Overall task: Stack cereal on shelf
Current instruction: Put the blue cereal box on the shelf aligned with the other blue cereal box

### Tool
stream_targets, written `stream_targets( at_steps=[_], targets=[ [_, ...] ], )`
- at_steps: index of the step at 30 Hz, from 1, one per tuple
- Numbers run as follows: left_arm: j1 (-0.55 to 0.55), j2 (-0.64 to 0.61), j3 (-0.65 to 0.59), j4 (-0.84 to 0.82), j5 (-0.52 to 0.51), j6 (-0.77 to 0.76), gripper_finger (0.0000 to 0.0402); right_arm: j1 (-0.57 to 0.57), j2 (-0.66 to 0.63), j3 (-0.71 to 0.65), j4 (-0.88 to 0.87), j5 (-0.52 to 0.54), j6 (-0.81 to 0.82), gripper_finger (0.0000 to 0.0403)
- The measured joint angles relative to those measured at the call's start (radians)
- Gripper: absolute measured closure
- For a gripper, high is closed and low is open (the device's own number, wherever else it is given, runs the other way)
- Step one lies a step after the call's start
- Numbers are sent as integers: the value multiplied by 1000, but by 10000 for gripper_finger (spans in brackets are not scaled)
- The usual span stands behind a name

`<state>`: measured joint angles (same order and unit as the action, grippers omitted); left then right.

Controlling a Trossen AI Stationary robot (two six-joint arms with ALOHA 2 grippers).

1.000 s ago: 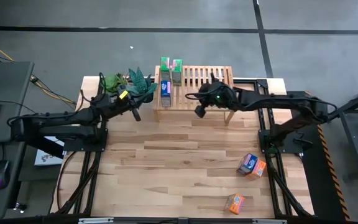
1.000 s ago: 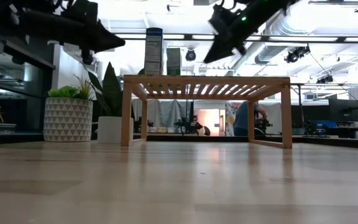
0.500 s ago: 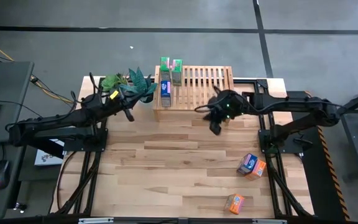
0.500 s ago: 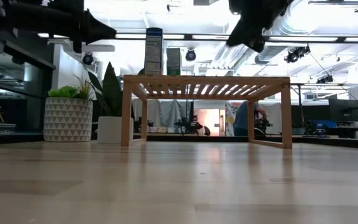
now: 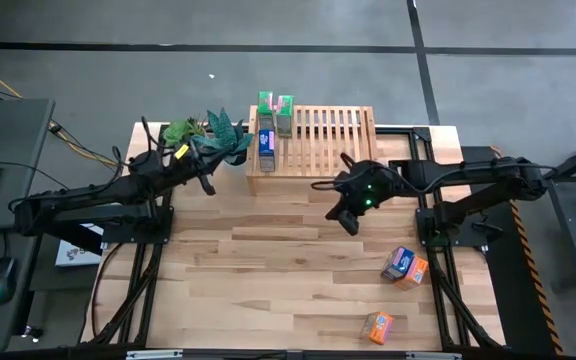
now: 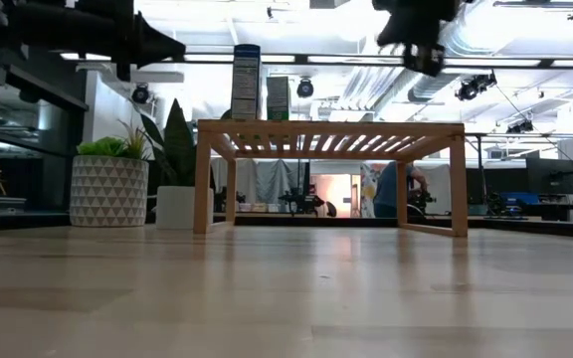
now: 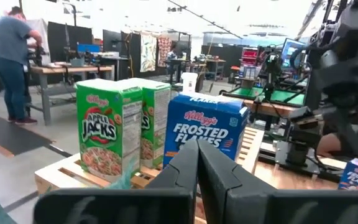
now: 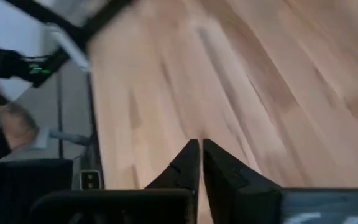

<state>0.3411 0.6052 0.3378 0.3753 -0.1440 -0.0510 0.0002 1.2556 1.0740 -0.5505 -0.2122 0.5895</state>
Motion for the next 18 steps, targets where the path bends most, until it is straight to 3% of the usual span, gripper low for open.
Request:
stream_targets(
  at_steps=[6,12,18],
  targets=[
    [0,0,0,32,-1,4,401,0,-1,0,-262,25,232,323],
    [0,0,0,43,-1,35,401,1,-1,0,-426,-90,420,247],
    [0,0,0,45,-6,63,401,20,-1,30,-534,-194,586,227]
  ],
)
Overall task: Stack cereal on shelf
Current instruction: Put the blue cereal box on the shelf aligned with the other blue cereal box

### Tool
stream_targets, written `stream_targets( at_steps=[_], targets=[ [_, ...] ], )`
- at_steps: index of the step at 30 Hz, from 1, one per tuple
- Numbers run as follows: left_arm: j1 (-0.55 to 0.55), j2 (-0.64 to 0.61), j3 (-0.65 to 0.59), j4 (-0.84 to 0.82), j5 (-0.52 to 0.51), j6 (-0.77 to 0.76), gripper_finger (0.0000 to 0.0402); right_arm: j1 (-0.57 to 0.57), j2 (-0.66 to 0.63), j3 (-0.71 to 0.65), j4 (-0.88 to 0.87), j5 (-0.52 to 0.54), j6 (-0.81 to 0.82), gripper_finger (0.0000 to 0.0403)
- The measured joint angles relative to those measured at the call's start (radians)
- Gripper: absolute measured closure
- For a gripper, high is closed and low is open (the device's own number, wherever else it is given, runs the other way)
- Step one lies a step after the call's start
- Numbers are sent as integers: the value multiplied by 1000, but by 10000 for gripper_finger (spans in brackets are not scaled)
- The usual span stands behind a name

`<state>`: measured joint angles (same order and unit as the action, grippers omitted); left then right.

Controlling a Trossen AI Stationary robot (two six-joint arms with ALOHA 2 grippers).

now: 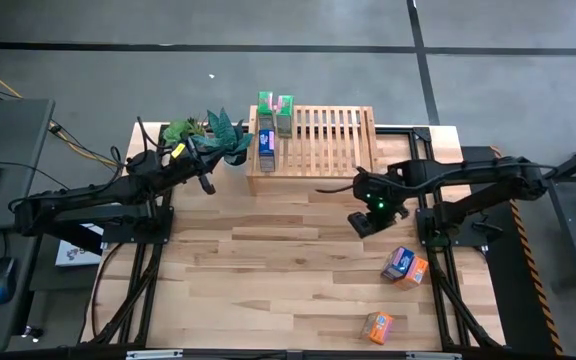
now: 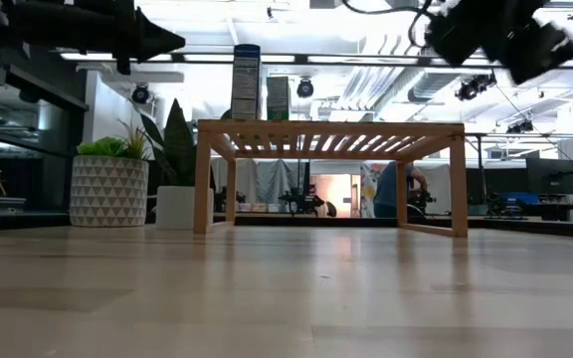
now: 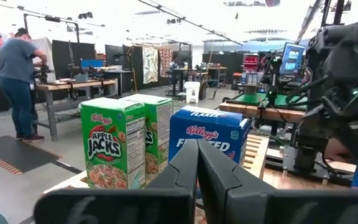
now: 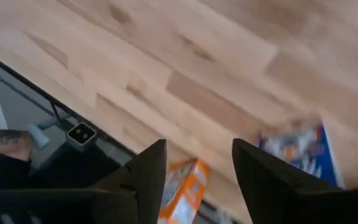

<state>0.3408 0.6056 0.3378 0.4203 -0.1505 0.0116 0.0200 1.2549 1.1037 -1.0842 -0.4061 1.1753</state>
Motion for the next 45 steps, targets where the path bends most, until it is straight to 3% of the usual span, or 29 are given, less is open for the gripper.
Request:
stream_targets(
  at_steps=[4,12,16,19,22,31,45],
  targets=[
    [0,0,0,1,-1,0,401,94,0,86,-147,2,127,226],
    [0,0,0,-2,-1,0,401,458,8,184,-198,204,406,239],
    [0,0,0,-3,-1,-5,401,611,30,168,-244,256,476,288],
    [0,0,0,-2,-1,-6,401,675,48,154,-252,324,471,349],
    [0,0,0,-2,-1,-7,401,700,61,138,-268,407,441,394],
    [0,0,0,-5,-1,-8,402,700,79,17,-284,438,414,397],
    [0,0,0,-1,-1,-7,401,700,94,11,-280,477,393,402]
  ],
)
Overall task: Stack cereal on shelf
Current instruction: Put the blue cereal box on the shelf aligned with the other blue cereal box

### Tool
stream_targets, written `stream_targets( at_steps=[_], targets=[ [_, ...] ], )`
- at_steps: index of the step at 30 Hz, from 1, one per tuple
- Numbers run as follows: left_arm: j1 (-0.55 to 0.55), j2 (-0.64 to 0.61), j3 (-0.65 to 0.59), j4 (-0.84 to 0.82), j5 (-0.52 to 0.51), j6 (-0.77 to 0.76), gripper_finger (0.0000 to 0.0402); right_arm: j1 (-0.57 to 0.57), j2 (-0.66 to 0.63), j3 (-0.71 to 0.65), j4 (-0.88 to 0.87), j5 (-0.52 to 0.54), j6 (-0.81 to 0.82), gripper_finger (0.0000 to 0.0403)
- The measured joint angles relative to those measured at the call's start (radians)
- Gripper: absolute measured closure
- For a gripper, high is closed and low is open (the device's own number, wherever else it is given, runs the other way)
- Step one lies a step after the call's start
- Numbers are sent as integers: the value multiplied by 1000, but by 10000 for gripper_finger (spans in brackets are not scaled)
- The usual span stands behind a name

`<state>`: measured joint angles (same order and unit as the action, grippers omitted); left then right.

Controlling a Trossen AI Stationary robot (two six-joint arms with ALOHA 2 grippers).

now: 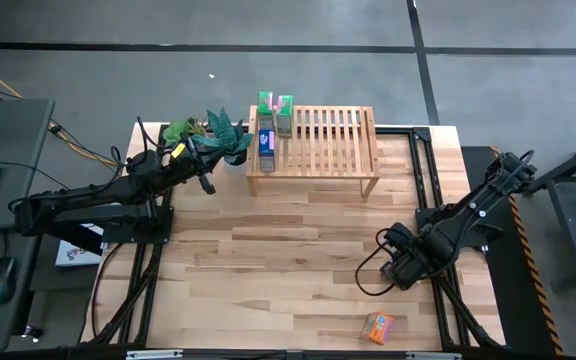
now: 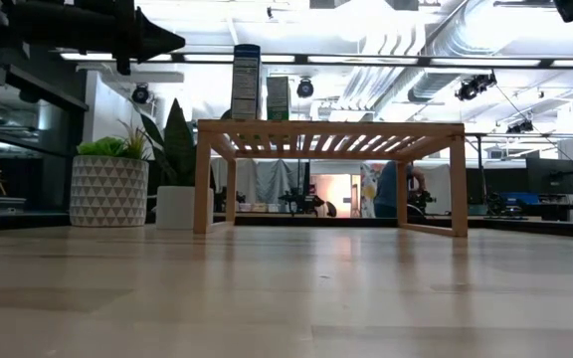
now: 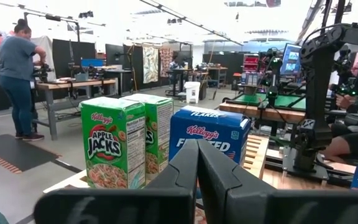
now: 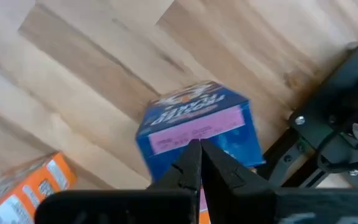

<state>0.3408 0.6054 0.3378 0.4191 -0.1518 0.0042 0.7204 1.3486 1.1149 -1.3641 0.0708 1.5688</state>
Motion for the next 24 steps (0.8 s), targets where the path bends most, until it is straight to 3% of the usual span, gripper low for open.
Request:
stream_targets(
  at_steps=[24],
  targets=[
    [0,0,0,-2,25,-1,401,0,15,0,29,-54,-88,403]
  ],
)
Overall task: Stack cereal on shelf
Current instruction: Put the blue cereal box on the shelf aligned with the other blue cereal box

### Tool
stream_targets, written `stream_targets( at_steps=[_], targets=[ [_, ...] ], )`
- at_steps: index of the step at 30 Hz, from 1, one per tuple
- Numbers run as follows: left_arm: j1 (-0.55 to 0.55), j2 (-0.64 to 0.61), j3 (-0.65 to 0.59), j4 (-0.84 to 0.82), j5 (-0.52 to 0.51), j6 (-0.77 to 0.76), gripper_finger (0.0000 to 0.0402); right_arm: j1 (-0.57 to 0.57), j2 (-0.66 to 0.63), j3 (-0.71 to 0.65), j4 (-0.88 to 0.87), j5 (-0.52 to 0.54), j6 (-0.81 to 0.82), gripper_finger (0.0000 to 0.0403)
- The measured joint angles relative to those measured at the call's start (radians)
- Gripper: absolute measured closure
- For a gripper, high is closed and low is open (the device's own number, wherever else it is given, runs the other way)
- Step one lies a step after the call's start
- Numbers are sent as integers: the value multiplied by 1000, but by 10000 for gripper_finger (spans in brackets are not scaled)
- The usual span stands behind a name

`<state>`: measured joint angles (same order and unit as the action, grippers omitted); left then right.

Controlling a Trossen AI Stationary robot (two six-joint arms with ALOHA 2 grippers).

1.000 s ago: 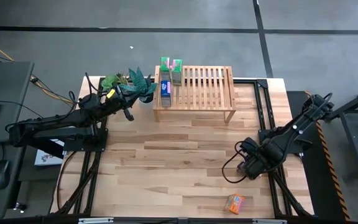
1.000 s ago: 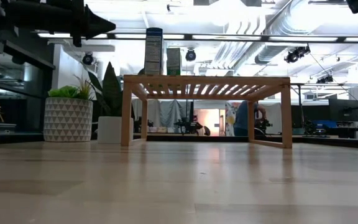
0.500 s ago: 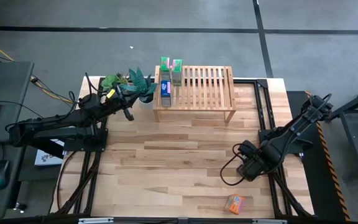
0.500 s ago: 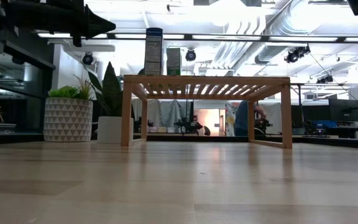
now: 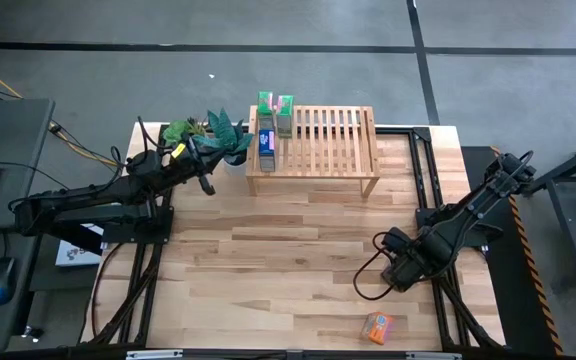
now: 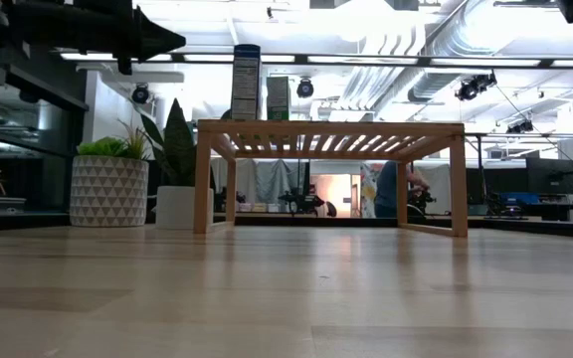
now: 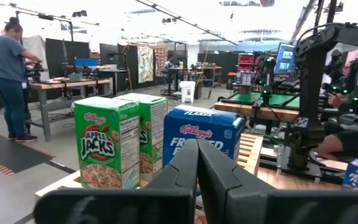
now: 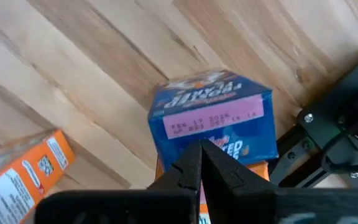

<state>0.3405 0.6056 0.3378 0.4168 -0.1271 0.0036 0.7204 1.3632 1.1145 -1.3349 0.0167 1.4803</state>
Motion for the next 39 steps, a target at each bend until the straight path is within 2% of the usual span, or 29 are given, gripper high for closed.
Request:
stream_targets(
  at_steps=[15,30,39],
  targets=[
    [0,0,0,0,2,0,401,0,-1,0,2,34,-100,403],
    [0,0,0,-1,6,0,401,0,-1,0,18,-25,-279,403],
    [0,0,0,-1,6,0,401,0,4,0,24,20,-330,403]
  ],
)
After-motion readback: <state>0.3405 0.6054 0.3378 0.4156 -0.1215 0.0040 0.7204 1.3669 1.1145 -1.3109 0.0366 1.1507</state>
